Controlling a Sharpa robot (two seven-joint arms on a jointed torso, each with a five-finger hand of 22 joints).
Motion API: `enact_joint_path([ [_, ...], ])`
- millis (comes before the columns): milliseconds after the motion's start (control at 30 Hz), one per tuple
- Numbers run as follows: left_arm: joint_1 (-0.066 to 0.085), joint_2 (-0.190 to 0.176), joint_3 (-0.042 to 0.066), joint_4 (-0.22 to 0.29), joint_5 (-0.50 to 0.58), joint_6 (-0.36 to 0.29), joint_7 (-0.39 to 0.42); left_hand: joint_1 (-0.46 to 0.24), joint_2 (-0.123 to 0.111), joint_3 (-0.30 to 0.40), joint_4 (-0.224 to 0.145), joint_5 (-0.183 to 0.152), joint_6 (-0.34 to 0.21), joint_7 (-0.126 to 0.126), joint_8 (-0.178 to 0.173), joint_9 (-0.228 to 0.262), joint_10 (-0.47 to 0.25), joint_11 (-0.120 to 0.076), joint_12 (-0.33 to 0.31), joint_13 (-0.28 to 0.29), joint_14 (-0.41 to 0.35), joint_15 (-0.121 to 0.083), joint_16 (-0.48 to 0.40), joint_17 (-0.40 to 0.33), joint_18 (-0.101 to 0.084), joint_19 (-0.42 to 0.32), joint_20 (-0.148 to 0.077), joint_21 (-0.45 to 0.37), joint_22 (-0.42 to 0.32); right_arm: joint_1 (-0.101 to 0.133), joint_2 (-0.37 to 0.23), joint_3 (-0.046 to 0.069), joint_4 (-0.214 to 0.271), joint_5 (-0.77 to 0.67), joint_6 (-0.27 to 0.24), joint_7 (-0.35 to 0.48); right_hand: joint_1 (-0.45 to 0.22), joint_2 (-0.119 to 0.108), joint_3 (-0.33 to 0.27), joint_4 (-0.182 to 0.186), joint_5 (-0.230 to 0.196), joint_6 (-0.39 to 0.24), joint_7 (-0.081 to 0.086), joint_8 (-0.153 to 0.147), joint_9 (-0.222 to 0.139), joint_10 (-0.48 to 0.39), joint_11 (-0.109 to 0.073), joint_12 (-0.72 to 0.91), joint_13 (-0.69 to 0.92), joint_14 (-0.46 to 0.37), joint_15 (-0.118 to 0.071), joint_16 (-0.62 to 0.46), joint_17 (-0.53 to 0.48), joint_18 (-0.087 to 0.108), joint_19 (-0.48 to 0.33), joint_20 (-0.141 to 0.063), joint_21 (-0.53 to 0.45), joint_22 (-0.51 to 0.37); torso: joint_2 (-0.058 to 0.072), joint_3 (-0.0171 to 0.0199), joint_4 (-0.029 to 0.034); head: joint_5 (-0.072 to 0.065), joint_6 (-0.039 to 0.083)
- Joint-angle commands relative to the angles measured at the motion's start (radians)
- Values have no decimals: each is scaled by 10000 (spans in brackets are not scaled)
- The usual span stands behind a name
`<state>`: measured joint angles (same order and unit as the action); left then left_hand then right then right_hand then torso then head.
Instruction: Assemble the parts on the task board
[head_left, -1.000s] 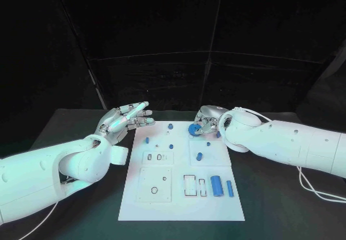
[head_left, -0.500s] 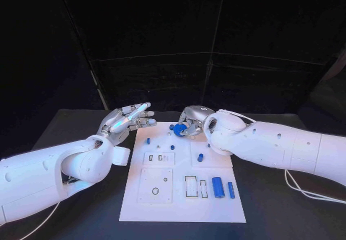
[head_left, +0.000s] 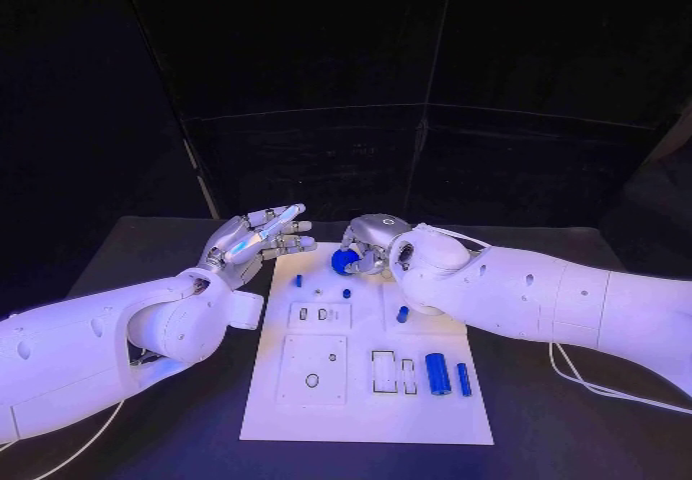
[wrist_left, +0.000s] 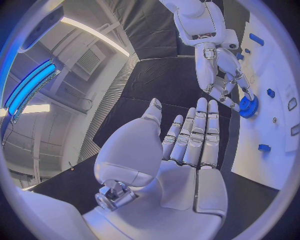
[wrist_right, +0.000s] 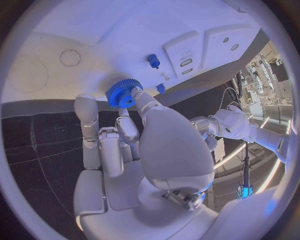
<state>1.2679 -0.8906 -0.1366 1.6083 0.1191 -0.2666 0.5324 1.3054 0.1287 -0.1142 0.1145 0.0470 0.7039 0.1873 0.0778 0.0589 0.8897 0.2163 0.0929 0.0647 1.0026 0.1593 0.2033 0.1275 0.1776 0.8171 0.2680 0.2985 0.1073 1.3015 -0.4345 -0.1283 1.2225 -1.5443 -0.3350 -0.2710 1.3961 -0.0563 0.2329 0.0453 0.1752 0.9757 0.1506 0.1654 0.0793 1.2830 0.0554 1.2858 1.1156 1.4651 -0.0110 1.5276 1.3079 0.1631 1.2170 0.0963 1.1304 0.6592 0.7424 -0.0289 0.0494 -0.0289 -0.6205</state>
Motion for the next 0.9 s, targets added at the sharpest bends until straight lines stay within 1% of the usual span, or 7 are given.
enact_joint_path([
  [33, 12, 20, 6, -2, -57, 133, 36, 19, 95, -53, -24, 15, 36, 877, -61, 7, 0, 25, -48, -3, -9, 46, -69, -8, 30, -16, 24, -62, -11, -16, 62, 9, -28, -222, 68, 133, -67, -8, 77, -11, 32, 109, -58, 25, 4, 74, 14, 33, 8, 863, -69, 46, 1709, -141, -8, -88, 64, 16, 5, 4, -17, 18, -35],
  [300, 13, 23, 7, -19, -57, 132, 31, 19, 95, -53, -24, 15, 36, 877, -61, 7, 0, 25, -48, -3, -9, 46, -69, -8, 30, -16, 24, -62, -11, -81, 158, 8, -105, -226, 189, 142, -128, -54, 105, -18, 1, 81, -46, -15, -18, 52, 21, 11, -16, 863, -67, 46, 1708, -144, -10, -92, 69, 21, 1, 4, -16, 26, -77],
  [400, 13, 28, 7, -22, -57, 137, 30, 19, 95, -53, -24, 15, 36, 877, -61, 7, 0, 25, -48, -3, -9, 46, -69, -8, 30, -16, 24, -62, -11, -89, 205, 8, -162, -226, 181, 140, -188, -98, 150, -33, -39, -40, -8, -114, -64, 7, 48, -33, -65, 864, -53, 48, 1714, -146, -22, -88, 65, 10, -2, 3, -14, 27, -89],
  [600, 13, 30, 7, -22, -57, 141, 23, 19, 95, -53, -24, 15, 36, 877, -61, 7, 0, 25, -48, -3, -9, 46, -69, -8, 30, -16, 24, -62, -11, -95, 318, 7, -330, -226, 19, 84, -257, -233, 321, -163, -142, -979, 225, -747, -167, -272, 253, -285, -377, 864, 112, 53, 1722, -154, -69, 35, 56, -17, -4, 2, -10, 23, -90],
  [733, 13, 27, 7, -22, -57, 142, 19, 19, 95, -53, -24, 15, 36, 877, -61, 7, 0, 25, -48, -3, -9, 46, -69, -8, 30, -16, 24, -62, -11, -97, 374, 7, -427, -226, -60, 32, -324, -291, 366, -196, -280, -1289, 299, -958, -154, -414, 329, -398, -529, 861, 182, 53, 1719, -144, -99, 112, 51, -39, -4, 6, -9, 45, -95],
  [833, 13, 26, 7, -24, -57, 152, 10, 19, 95, -53, -24, 15, 36, 877, -61, 7, 0, 25, -48, -3, -9, 46, -69, -8, 30, -16, 24, -62, -11, -98, 407, 7, -490, -226, -60, 8, -351, -310, 374, -196, -321, -1527, 320, -1011, -161, -482, 348, -455, -608, 861, 201, 53, 1718, -139, -113, 132, 46, -52, -6, 5, -11, 46, -93],
  [900, 13, 28, 7, -26, -57, 159, 7, 19, 95, -53, -24, 15, 36, 877, -61, 7, 0, 25, -48, -3, -9, 46, -69, -8, 30, -16, 24, -62, -11, -98, 421, 7, -512, -226, -33, 6, -367, -353, 374, -208, -356, -1867, 332, -1058, -181, -540, 363, -501, -670, 860, 216, 53, 1717, -135, -128, 151, 40, -67, -7, 4, -13, 50, -93],
])
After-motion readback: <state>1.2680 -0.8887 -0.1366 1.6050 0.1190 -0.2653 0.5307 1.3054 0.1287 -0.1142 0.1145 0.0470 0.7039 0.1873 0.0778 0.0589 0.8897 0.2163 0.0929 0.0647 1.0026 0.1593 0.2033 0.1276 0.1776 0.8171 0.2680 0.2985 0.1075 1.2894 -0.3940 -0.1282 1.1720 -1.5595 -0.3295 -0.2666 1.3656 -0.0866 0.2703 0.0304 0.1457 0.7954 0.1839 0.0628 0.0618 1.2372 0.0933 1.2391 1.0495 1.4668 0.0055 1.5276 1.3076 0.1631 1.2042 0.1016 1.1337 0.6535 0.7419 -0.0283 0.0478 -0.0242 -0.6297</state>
